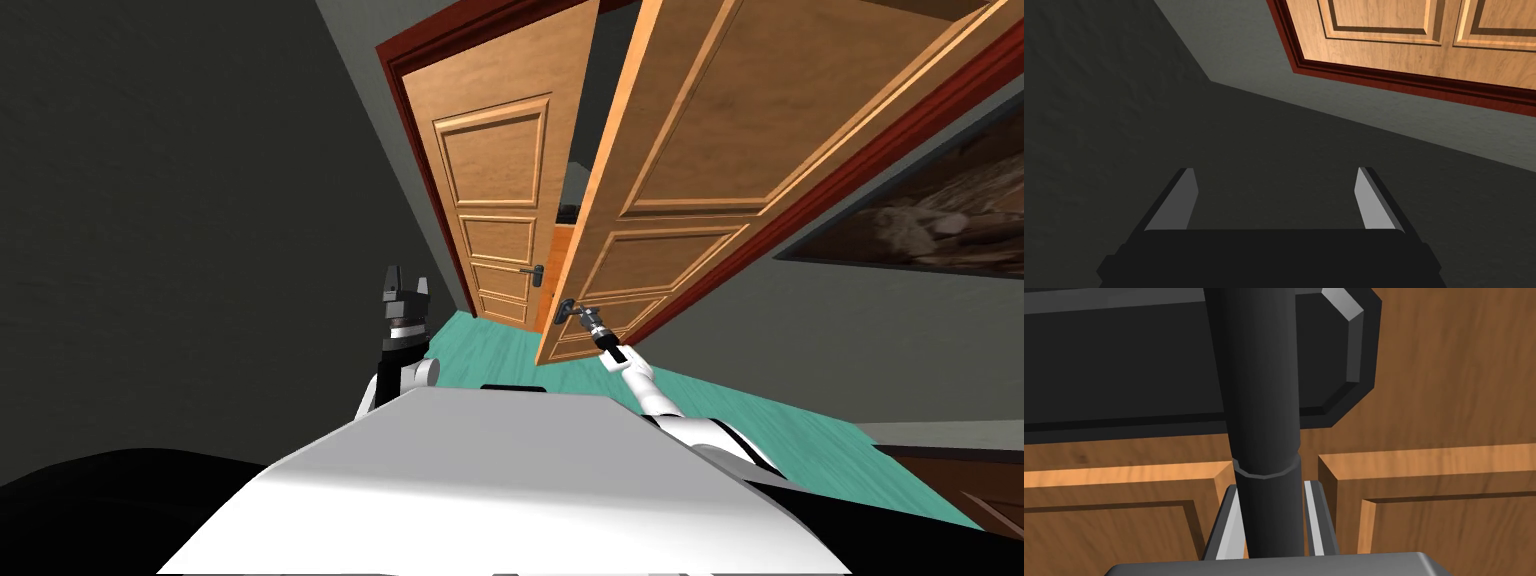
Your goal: Pull the door open
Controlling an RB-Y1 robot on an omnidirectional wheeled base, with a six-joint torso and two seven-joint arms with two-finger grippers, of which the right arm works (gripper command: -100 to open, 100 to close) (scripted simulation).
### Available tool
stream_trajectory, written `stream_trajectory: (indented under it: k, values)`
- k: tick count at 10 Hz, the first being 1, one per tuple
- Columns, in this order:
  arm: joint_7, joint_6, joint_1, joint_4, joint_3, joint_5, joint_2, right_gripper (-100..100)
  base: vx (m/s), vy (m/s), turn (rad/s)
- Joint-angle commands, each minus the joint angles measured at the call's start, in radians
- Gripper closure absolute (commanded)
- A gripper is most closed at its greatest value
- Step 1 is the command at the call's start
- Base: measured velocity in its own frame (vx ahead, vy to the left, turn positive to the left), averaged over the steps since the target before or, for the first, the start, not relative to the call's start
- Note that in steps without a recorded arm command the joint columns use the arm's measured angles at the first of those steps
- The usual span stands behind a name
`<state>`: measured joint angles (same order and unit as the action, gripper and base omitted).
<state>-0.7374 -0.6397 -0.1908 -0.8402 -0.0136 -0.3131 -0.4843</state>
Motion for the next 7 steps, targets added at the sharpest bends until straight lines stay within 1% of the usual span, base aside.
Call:
stream_trajectory:
  k: [1, 2, 3, 4, 5, 6, 7]
  values:
    - [0.0, 0.0, 0.0, 0.0, 0.0, 0.0, 0.0, 100, -0.07, -0.036, -0.006]
    - [-0.02, -0.032, 0.016, 0.001, 0.008, -0.011, -0.014, 100, -0.1, -0.058, 0.059]
    - [-0.027, -0.043, 0.021, 0.0, 0.011, -0.015, -0.019, 100, -0.129, -0.089, 0.082]
    - [-0.043, -0.068, 0.031, -0.003, 0.016, -0.023, -0.03, 100, -0.162, -0.122, 0.104]
    - [-0.052, -0.082, 0.037, -0.005, 0.019, -0.028, -0.036, 100, -0.146, -0.105, 0.073]
    - [-0.07, -0.11, 0.049, -0.008, 0.025, -0.037, -0.049, 100, -0.166, -0.086, 0.08]
    - [-0.078, -0.124, 0.055, -0.01, 0.028, -0.042, -0.056, 100, -0.154, -0.086, 0.062]
